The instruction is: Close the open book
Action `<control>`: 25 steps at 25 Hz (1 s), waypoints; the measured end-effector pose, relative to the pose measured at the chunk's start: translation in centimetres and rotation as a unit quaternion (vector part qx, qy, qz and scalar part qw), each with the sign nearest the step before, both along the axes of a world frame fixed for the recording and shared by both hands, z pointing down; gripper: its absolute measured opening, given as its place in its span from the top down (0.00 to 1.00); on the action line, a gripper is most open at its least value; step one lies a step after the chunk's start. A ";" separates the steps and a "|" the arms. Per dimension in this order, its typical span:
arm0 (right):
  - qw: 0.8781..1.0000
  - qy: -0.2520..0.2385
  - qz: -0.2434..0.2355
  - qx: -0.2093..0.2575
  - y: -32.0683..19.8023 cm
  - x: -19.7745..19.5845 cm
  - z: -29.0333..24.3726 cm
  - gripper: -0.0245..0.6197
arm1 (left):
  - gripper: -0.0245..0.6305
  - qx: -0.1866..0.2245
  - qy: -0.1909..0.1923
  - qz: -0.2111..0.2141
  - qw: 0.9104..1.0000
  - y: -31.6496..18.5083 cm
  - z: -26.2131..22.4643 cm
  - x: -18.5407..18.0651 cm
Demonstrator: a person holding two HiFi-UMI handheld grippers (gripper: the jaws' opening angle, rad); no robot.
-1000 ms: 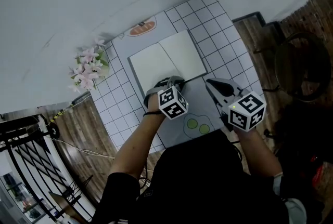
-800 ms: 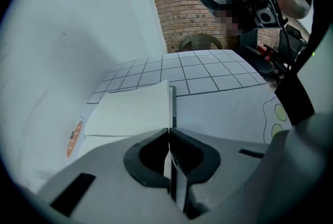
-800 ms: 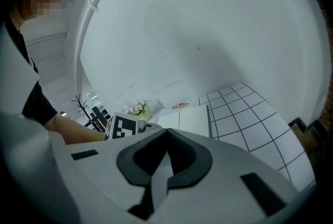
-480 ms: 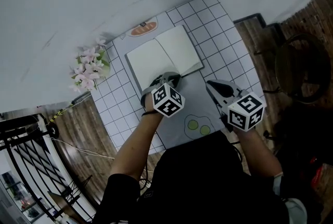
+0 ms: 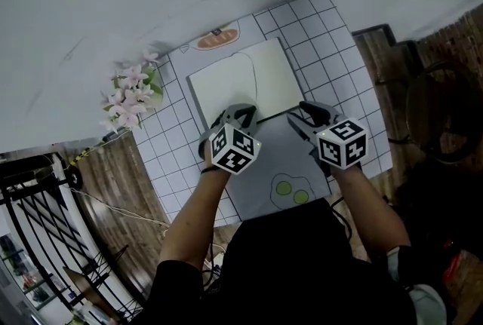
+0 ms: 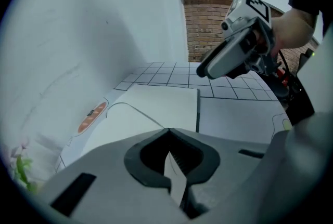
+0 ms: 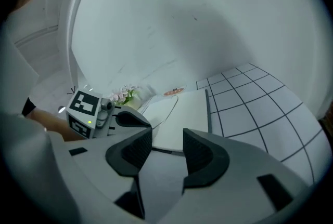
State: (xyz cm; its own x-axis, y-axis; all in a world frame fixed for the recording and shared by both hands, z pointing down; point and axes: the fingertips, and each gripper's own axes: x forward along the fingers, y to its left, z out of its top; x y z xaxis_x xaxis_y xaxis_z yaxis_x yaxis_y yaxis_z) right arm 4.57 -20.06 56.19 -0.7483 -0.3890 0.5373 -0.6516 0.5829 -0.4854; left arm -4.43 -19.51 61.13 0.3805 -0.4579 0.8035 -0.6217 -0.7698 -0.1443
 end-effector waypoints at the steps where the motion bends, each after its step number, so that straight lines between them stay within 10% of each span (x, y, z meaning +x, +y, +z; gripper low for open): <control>1: 1.000 0.007 -0.002 0.003 -0.5 -0.2 0.4 0.68 | 0.95 0.003 -0.007 0.013 1.000 0.1 0.0 0.1; 6: 0.999 0.047 -0.014 0.012 -1.5 0.6 2.5 0.67 | 0.89 -0.004 -0.044 0.096 0.994 1.5 1.3 2.6; 17: 0.998 0.063 -0.027 -0.006 -2.7 1.3 4.4 0.66 | 0.72 -0.079 -0.024 0.130 0.988 1.1 2.8 4.5; 25: 0.998 0.050 -0.027 -0.025 -2.2 1.8 4.2 0.66 | 0.95 -0.095 -0.030 0.131 0.986 -0.3 2.6 3.1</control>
State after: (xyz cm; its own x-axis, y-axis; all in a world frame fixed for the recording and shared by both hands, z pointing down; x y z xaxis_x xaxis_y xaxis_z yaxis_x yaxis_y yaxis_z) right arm 6.40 -22.26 60.43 -0.7088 -0.3210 0.6281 -0.6668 0.5953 -0.4483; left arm -1.31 -19.85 63.73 0.4150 -0.1890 0.8900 -0.3922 -0.9198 -0.0125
